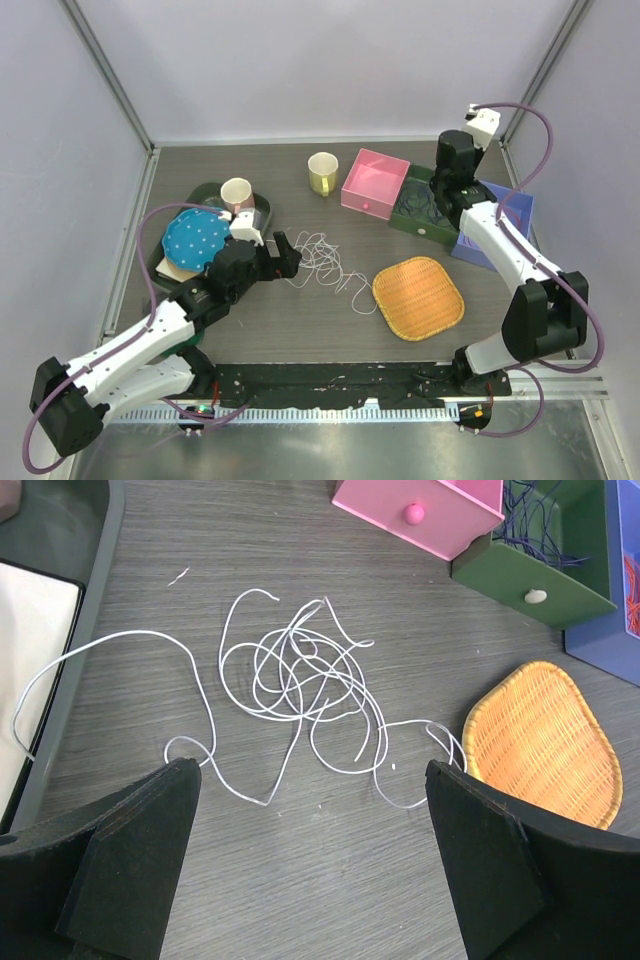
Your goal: Untangle the cables
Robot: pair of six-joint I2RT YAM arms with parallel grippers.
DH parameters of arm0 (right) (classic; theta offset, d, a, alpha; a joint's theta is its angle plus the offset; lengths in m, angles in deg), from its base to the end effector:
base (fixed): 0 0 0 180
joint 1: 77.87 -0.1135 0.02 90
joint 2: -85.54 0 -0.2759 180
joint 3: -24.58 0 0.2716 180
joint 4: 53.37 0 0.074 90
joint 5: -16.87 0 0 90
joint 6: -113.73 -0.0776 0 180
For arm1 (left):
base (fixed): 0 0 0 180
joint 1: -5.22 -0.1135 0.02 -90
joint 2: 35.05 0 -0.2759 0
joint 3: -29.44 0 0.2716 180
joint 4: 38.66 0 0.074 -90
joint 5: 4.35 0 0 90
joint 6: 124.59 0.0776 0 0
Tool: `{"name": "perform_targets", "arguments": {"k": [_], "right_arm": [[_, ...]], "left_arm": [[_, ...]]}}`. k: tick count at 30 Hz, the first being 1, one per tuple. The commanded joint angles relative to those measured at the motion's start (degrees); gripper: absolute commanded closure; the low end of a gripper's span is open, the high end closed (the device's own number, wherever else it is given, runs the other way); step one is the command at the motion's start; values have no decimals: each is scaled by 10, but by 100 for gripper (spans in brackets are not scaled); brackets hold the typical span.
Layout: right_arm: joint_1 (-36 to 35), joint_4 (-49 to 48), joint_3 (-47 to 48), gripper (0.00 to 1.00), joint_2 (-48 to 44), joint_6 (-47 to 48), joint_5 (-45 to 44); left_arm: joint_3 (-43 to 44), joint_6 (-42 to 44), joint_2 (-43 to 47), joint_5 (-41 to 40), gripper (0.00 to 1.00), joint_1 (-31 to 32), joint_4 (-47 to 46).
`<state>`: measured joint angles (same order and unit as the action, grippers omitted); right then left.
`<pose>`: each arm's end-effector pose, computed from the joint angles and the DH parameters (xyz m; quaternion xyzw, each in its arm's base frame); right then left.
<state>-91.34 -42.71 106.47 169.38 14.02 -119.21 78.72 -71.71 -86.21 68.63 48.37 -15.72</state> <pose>0.3890 0.0357 0.3507 0.2210 0.7259 -0.1837 0.6249 0.2001 -0.1564 0.2573 -0.0358 0.8363 -0.2480 0.4876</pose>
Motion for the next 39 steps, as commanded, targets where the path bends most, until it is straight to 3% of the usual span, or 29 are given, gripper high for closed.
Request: {"name": "perform_targets", "arguments": {"k": [1, 9, 16, 20, 24, 26, 30, 35, 39], "right_arm": [[6, 0, -4, 99, 34, -35, 11], [16, 93, 8, 99, 128, -138, 50], [31, 146, 48, 98, 193, -168, 96], [32, 170, 68, 82, 197, -167, 107], [25, 184, 85, 53, 158, -148, 122], [18, 187, 83, 45, 121, -124, 117], [-19, 168, 48, 21, 52, -58, 136], [-99, 178, 14, 16, -21, -1, 184], [-177, 185, -70, 16, -73, 24, 315]], "left_arm": [[-2, -15, -3, -18, 0, 0, 6], [2, -31, -18, -40, 0, 0, 34], [-1, -36, -23, -43, 0, -1, 35], [-1, -37, -25, -47, 0, -1, 39], [1, -41, -29, -49, 0, 0, 42], [1, -44, -32, -46, 0, -1, 39], [2, -51, -41, -43, 0, 0, 37], [8, -61, -50, -39, 0, 0, 50], [6, -73, -52, -39, 0, -1, 59]]}}
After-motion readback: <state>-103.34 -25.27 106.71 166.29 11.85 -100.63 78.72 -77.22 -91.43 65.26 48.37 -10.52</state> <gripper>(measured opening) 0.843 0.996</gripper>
